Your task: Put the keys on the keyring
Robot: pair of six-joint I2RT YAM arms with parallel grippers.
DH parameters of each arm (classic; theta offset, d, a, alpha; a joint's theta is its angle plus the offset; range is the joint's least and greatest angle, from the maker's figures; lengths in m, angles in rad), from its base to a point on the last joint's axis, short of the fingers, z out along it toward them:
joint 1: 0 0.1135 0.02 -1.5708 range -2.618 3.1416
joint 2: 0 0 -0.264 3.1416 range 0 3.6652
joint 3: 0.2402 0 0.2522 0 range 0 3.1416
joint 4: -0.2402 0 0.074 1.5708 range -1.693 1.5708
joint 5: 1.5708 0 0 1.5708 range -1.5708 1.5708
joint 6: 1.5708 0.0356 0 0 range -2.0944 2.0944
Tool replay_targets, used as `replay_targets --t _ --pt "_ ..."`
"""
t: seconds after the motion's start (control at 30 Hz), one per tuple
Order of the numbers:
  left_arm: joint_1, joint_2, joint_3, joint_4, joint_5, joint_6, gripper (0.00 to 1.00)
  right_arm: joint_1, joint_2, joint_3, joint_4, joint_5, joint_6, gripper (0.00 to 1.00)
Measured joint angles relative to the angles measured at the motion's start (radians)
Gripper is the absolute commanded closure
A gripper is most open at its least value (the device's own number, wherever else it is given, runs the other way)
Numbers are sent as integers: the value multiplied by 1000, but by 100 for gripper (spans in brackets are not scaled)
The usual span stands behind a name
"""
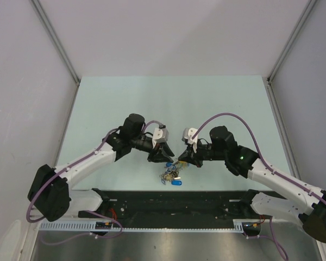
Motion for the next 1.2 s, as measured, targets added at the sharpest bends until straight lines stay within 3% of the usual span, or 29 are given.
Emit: replay_targets --t 0.53,0.8,0.9,0.93,1.2 --pt "-40 95 45 24 21 2 78 0 0 0 0 -8 -1 100" --pt "-40 97 49 -13 19 19 78 0 0 0 -2 -8 -1 100" --pt "-40 100 50 -28 20 27 91 0 -3 0 -6 -8 -1 100" --pt "-40 102 52 -30 19 29 100 0 -4 0 -14 -8 -1 100" --pt "-40 101 55 -15 16 11 100 0 -19 0 -24 2 -2 100"
